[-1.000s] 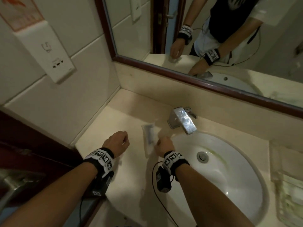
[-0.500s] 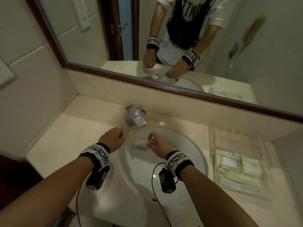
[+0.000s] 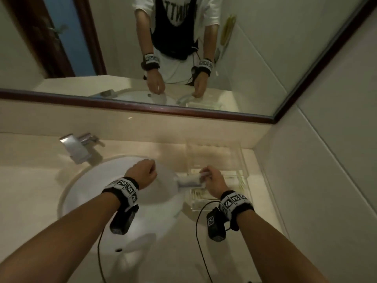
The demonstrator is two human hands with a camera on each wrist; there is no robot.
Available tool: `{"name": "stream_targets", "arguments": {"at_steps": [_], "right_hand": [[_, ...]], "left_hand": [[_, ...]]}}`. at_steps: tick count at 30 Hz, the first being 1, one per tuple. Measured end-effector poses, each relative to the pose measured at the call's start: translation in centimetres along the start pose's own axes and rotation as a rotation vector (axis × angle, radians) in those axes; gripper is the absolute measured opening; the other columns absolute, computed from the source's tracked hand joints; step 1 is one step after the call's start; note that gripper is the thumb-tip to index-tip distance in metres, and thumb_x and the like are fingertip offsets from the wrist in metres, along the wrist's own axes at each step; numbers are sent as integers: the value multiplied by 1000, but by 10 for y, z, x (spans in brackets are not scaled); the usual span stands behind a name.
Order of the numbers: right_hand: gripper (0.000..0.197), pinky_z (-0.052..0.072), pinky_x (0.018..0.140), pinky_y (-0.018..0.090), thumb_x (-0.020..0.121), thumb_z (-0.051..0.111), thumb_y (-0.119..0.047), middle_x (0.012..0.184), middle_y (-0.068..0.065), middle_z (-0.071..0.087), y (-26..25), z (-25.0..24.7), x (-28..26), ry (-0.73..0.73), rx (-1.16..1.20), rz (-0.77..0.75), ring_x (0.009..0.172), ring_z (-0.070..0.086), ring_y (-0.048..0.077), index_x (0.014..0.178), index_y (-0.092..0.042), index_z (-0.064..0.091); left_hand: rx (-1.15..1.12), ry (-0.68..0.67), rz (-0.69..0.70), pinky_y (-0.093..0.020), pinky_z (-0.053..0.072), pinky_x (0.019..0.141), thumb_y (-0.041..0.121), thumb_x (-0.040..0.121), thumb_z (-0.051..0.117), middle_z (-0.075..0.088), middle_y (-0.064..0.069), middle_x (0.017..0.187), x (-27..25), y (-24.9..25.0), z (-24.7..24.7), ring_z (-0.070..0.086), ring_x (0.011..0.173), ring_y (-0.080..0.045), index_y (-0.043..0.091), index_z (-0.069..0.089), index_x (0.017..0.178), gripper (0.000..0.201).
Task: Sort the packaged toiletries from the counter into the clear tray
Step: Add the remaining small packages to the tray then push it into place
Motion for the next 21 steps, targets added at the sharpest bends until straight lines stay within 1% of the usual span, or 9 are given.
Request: {"name": "stream_targets", "arguments": {"at_steps": [3,6,9,12,14,15,17,18,21], "right_hand": [[24,48,64,31,91,37,7,81,12,58,37,-45,-3,44,77,69,77,57,28,88,-10,53],[24,48,60,34,91,36,7,79,10,54,80,-71,-4,54,170,186,73,52,24,86,-13,50],[25,42,57,29,92,35,10,73,7,51,108,-77,-3,48,232,262,66,47,22,84,-11,46],[24,44,57,30,90,41,6,77,4,51,128,-66,-3,26,211,306,71,51,24,87,-17,46],[18,42,61,28,87,46,-4,85,4,53,131,-62,-3,38,128,270,82,52,26,87,-23,48],[15,43,65,28,88,48,-7,92,5,54,130,-63,-5,44,52,269,88,53,26,93,-20,51],[24,48,82,35,89,51,-7,108,7,54,132,-69,-7,107,-164,251,103,54,29,112,-13,53],[31,48,90,39,88,53,-8,116,8,54,129,-73,-8,144,-288,228,110,53,30,118,-14,53],[35,42,98,42,89,54,-18,128,7,53,110,-73,-12,194,-518,85,120,49,29,123,-16,55]], "left_hand": [[10,-17,32,-35,43,69,27,87,49,55,-5,84,14,37,16,53,79,-27,19,46,78,13],[19,-36,51,-38,46,72,27,87,49,54,-3,84,24,62,29,54,80,-27,20,46,78,12],[23,-47,62,-38,48,72,24,86,49,55,-4,84,31,80,41,55,80,-28,20,47,77,10],[33,-52,81,-37,48,70,24,87,49,58,-6,85,33,90,51,56,78,-27,17,49,79,10],[37,-60,84,-37,48,69,25,86,49,59,-6,85,33,92,57,56,77,-27,15,51,80,11],[36,-63,81,-38,49,69,26,86,49,59,-5,84,33,92,60,56,77,-27,15,51,81,12],[41,-64,78,-39,51,70,26,85,49,59,-5,84,34,94,62,57,76,-27,14,53,81,13],[44,-60,80,-39,51,70,25,85,49,59,-6,84,35,96,63,57,76,-27,13,53,82,13],[31,-49,88,-38,50,69,26,87,48,59,-7,87,34,104,70,57,78,-27,11,54,85,16]]}}
Point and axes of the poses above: each hand's wrist, its own x-axis towards the middle knuckle, its own z-axis out of the palm, y = z × x, the point moved 10 cm from there along x, towards the middle knuckle
